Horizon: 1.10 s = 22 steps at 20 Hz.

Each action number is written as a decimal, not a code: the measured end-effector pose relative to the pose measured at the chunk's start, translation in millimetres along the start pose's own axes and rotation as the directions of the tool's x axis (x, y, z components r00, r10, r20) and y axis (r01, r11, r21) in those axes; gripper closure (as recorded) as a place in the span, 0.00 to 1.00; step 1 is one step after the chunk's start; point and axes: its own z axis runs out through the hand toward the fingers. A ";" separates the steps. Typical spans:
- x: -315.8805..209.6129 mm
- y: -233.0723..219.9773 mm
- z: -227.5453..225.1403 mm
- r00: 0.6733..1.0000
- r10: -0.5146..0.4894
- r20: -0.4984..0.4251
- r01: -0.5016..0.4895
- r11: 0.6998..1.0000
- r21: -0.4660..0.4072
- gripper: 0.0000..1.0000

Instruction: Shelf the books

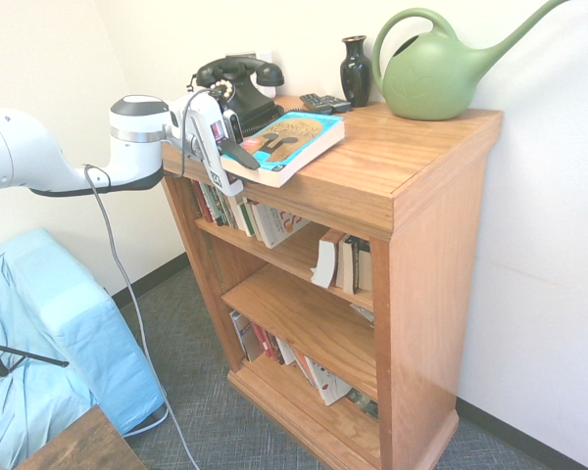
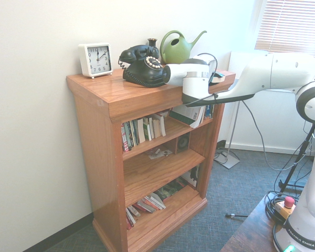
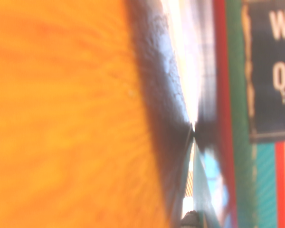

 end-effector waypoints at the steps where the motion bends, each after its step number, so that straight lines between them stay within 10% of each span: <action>1: 0.7 2.1 -0.2 1.000 0.008 -0.001 -0.008 1.000 0.014 1.00; 22: -76.7 177.9 15.8 0.969 0.108 0.221 -0.186 0.911 0.367 1.00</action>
